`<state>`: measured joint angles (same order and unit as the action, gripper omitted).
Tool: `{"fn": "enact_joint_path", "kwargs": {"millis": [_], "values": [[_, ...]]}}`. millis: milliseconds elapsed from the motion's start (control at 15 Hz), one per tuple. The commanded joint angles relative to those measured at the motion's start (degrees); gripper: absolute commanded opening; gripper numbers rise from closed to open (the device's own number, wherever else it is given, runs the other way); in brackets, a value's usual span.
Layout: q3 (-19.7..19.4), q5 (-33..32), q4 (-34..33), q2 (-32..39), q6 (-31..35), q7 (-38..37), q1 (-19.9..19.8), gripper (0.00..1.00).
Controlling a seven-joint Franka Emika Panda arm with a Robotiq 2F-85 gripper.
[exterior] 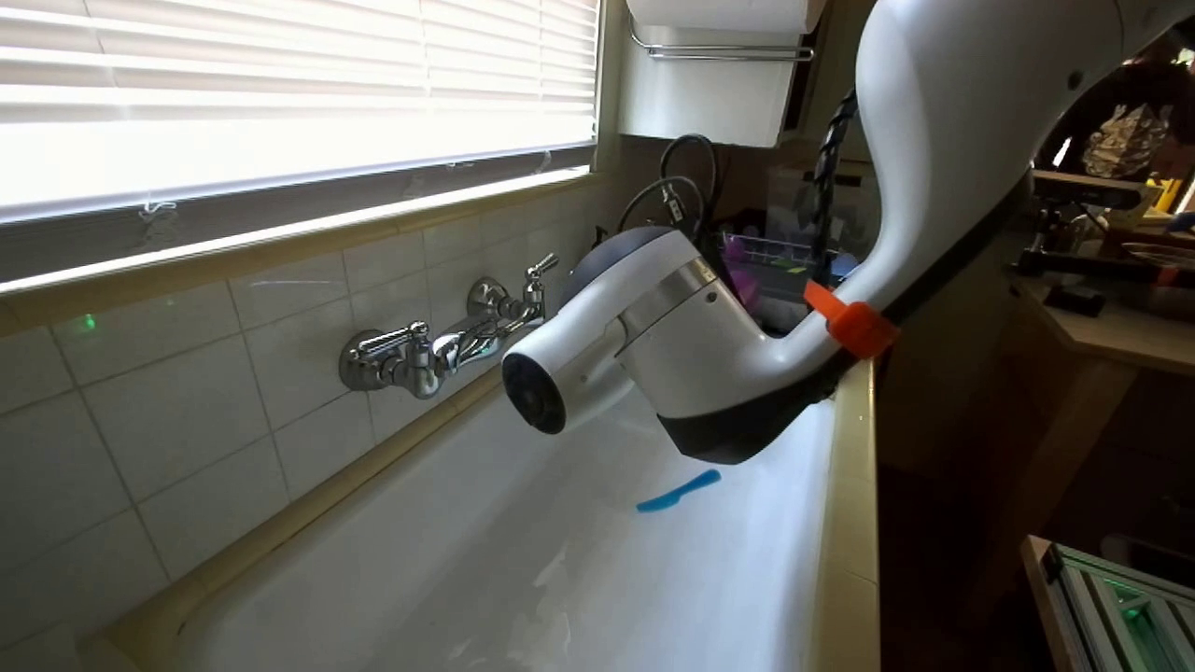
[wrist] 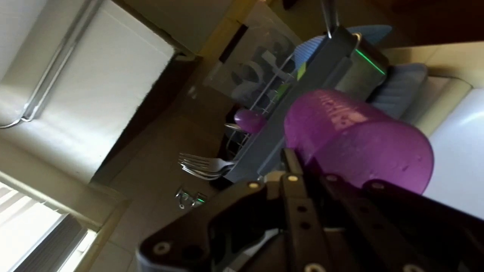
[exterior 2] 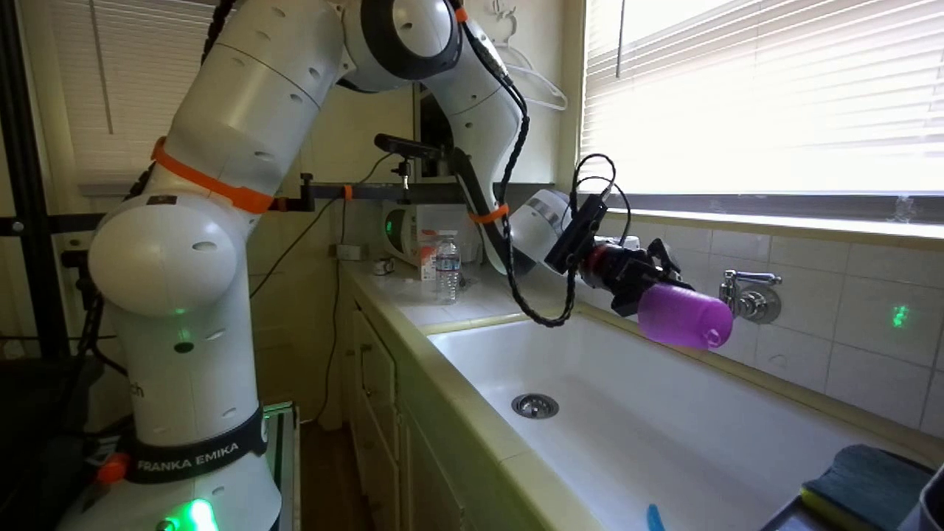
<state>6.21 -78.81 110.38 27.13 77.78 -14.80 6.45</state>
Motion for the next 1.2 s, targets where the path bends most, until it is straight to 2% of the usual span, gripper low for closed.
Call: {"fn": "enact_joint_path", "kwargs": {"millis": [0, 467, 1133], "values": [[0.75, 5.78, 1.14, -1.94, 7.67, -5.4, -2.63, 0.01], [-0.74, 13.78, 2.78, -2.3, 25.36, -15.51, -5.27, 0.01], [-4.46, 19.93, 10.05, -2.39, 57.71, -28.68, -7.21, 0.01]]}}
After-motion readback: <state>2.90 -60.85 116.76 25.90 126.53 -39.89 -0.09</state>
